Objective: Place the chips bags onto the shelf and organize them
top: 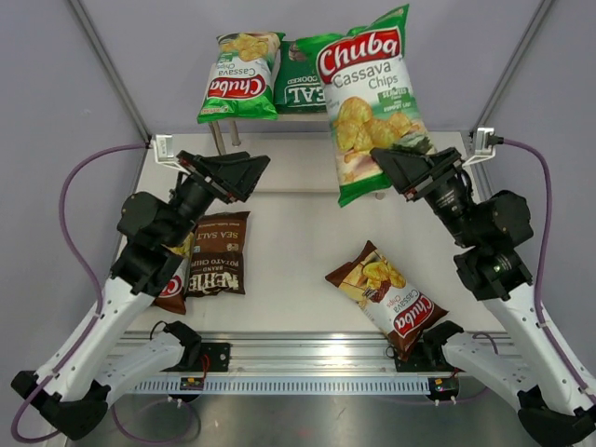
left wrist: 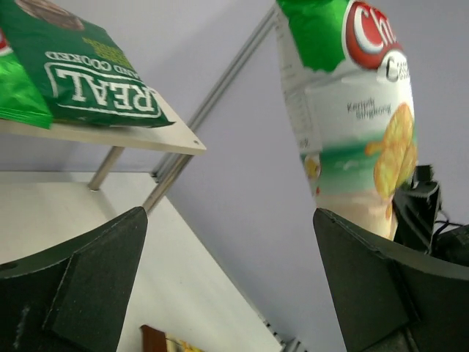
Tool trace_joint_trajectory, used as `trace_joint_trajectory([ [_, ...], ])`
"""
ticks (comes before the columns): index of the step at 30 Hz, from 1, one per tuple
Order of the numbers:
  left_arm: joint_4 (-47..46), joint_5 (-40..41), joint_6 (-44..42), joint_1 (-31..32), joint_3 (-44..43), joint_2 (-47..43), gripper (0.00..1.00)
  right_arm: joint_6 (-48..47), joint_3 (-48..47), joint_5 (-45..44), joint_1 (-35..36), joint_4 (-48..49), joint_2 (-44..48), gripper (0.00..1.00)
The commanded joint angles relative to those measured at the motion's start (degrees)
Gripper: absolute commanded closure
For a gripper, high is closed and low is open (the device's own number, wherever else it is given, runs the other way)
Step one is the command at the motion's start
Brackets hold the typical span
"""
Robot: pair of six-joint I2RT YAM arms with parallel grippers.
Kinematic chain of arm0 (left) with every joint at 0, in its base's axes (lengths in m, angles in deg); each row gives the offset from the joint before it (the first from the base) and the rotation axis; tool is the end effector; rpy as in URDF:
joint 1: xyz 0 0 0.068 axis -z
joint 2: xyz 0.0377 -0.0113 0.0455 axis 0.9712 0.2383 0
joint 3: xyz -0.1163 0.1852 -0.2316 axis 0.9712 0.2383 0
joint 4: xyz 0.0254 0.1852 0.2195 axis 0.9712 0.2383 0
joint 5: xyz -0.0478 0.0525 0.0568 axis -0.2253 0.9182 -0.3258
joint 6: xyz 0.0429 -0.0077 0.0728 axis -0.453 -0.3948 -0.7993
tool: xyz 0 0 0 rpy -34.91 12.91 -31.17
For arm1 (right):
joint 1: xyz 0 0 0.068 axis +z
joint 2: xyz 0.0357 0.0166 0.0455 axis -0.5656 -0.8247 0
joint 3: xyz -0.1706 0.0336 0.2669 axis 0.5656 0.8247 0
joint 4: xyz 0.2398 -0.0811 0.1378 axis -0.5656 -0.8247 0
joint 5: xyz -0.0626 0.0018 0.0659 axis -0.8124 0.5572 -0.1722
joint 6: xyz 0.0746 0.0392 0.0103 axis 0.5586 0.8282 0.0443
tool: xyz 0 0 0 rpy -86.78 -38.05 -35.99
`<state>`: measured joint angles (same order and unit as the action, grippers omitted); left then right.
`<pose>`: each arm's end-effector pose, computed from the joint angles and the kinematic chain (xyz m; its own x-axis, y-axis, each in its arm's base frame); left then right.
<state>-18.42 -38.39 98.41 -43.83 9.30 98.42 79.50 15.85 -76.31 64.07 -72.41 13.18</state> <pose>0.1838 -0.1260 0.5015 -0.2209 -0.6740 -0.7049 0.6428 0.4429 -0.6250 0.1556 0.1049 0.5251 -0.2693 0.7282 -0.6303 -0.6832 0.3168 0.6579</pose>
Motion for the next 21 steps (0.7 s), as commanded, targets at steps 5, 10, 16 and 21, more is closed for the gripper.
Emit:
trace_joint_trajectory([
  [5, 29.3, 5.4, -14.9, -0.1, -12.3, -3.5, 0.01, 7.5, -14.2, -3.7, -14.5, -5.3, -10.3, 0.68],
  [10, 43.8, 8.4, -22.2, -0.1, -17.4, -4.8, 0.01, 14.4, -18.1, -0.6, -26.7, -3.5, -16.8, 0.69],
  [16, 53.4, 11.0, -28.4, -0.1, -17.7, -9.5, 0.01, 20.0, -23.2, 8.1, -33.7, 0.4, -30.9, 0.68],
  [21, 56.2, 13.8, -32.7, -0.1, -14.7, -13.4, 0.01, 21.1, -28.5, 11.3, -33.7, -1.5, -37.6, 0.68],
])
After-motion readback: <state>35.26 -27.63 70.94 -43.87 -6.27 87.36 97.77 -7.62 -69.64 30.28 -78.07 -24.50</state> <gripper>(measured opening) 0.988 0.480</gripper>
